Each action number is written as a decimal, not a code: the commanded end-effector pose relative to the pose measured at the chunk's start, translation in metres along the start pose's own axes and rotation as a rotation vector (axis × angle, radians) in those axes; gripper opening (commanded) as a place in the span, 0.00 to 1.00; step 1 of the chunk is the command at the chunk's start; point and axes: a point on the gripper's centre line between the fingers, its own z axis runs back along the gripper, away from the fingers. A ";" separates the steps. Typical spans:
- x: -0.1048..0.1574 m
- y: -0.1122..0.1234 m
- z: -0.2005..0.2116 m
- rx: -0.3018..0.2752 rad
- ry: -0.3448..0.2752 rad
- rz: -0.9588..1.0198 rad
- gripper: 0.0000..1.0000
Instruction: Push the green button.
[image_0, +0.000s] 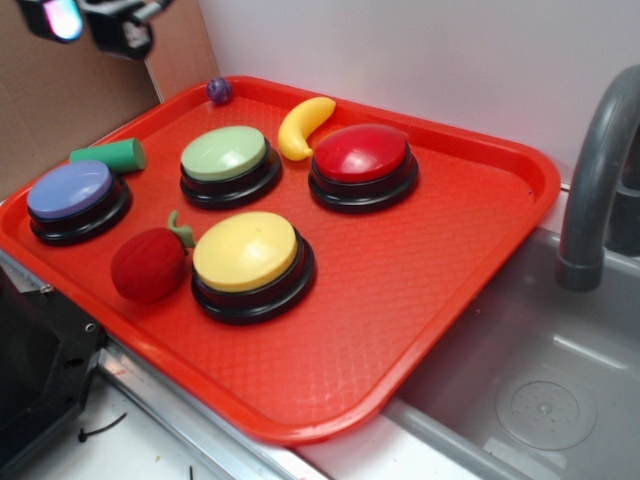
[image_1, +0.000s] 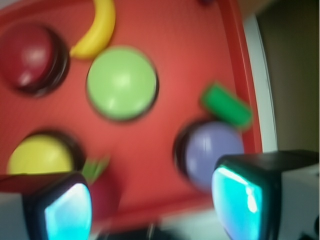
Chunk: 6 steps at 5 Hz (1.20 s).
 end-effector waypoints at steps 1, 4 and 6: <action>0.069 0.000 -0.069 0.003 -0.114 -0.247 1.00; 0.046 -0.023 -0.090 0.009 0.013 -0.287 1.00; 0.045 -0.030 -0.034 0.050 -0.035 -0.232 1.00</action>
